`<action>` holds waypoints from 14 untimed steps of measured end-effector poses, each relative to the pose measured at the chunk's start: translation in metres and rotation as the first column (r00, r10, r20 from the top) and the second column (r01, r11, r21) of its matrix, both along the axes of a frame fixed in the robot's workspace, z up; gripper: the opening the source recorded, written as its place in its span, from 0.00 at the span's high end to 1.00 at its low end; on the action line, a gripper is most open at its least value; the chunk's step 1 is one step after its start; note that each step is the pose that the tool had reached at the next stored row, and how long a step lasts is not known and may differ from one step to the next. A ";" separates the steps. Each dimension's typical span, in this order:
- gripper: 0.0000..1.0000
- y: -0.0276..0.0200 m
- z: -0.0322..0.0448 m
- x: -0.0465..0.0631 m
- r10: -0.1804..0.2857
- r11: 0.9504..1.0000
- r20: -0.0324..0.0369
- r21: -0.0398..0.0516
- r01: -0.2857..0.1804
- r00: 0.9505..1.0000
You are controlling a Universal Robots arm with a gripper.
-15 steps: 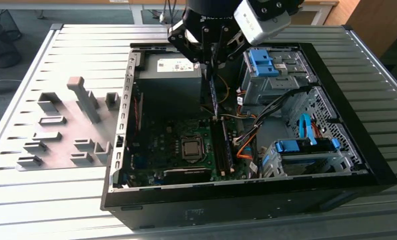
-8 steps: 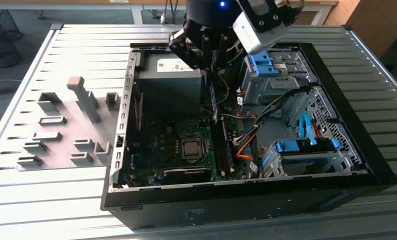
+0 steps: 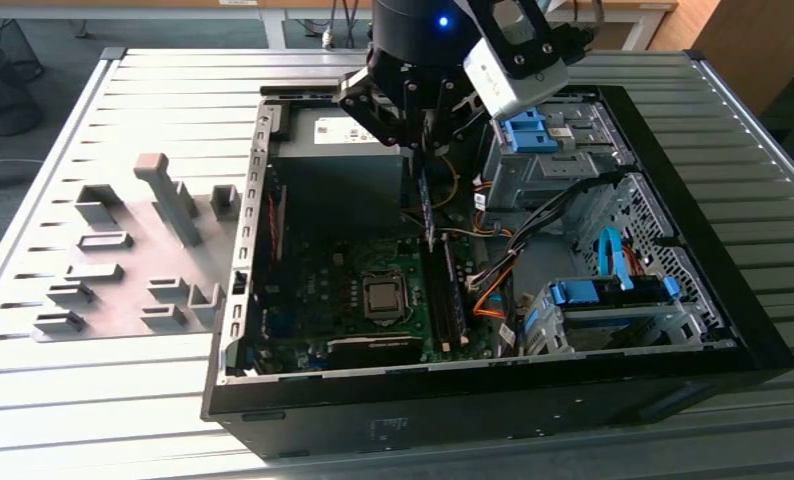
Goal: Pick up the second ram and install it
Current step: 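Insert the second ram into the second slot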
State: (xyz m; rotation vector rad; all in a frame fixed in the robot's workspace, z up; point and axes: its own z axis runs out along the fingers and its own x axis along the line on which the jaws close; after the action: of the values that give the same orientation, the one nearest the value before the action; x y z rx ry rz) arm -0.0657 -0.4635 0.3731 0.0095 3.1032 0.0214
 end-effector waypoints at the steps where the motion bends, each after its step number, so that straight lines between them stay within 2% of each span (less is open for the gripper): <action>1: 0.86 0.0000 -0.0001 0.000 0.000 1.000 0.000 0.000 0.000 1.000; 9: 0.86 0.0000 -0.0004 0.000 0.000 1.000 0.000 0.000 0.000 1.000; 14: 0.86 0.0000 -0.0012 0.005 0.000 1.000 -0.002 0.000 0.000 1.000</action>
State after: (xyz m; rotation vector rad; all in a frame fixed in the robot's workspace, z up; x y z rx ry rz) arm -0.0606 -0.4635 0.3719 0.0099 3.1054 0.0212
